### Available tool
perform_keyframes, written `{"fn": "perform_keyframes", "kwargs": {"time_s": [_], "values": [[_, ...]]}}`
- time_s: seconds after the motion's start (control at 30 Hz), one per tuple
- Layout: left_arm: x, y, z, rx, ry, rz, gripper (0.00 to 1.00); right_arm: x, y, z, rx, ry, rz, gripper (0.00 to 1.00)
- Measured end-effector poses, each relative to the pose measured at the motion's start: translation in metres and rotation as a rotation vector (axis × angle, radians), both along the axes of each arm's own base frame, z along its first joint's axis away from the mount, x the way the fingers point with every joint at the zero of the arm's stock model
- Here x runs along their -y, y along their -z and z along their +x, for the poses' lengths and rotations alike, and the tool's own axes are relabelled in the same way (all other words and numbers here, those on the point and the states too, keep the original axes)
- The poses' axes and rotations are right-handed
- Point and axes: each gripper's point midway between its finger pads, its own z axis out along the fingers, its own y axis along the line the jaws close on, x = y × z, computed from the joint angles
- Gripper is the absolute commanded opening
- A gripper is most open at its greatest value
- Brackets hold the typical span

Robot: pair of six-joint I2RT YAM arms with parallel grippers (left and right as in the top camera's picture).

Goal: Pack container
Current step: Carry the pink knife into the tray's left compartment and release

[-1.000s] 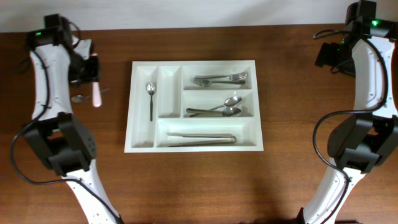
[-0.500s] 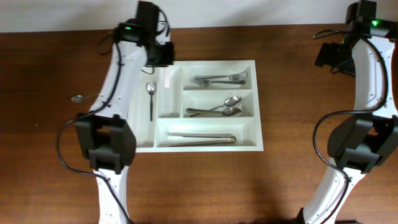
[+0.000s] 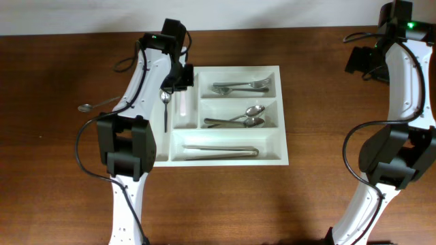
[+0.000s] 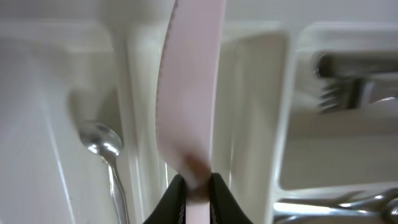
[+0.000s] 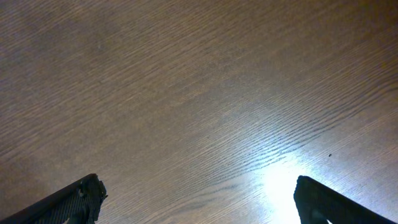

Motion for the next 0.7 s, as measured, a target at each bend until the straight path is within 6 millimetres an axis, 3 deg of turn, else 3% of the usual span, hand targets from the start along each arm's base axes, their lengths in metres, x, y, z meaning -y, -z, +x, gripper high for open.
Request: {"fn": "perform_keyframes", "kwargs": {"time_s": [0.07, 0.1, 0.13, 0.2, 0.53, 0.7], "values": [[-0.001, 0.007, -0.004, -0.028, 0.0, 0.007, 0.02, 0.0, 0.0, 0.0, 0.0, 0.001, 0.0, 0.99], [-0.001, 0.008, -0.005, -0.034, 0.0, 0.008, 0.1, 0.0, 0.0, 0.0, 0.0, 0.0, 0.0, 0.99], [-0.001, 0.009, -0.005, -0.035, 0.0, 0.009, 0.25, 0.0, 0.0, 0.0, 0.0, 0.001, 0.0, 0.99], [-0.001, 0.009, -0.005, -0.035, -0.002, 0.008, 0.47, 0.0, 0.0, 0.0, 0.0, 0.0, 0.0, 0.99], [-0.002, 0.005, -0.006, -0.038, -0.006, 0.009, 0.49, 0.0, 0.0, 0.0, 0.0, 0.0, 0.0, 0.99], [-0.01, -0.031, 0.007, 0.023, -0.028, -0.007, 0.46, 0.0, 0.0, 0.0, 0.0, 0.0, 0.0, 0.99]]}}
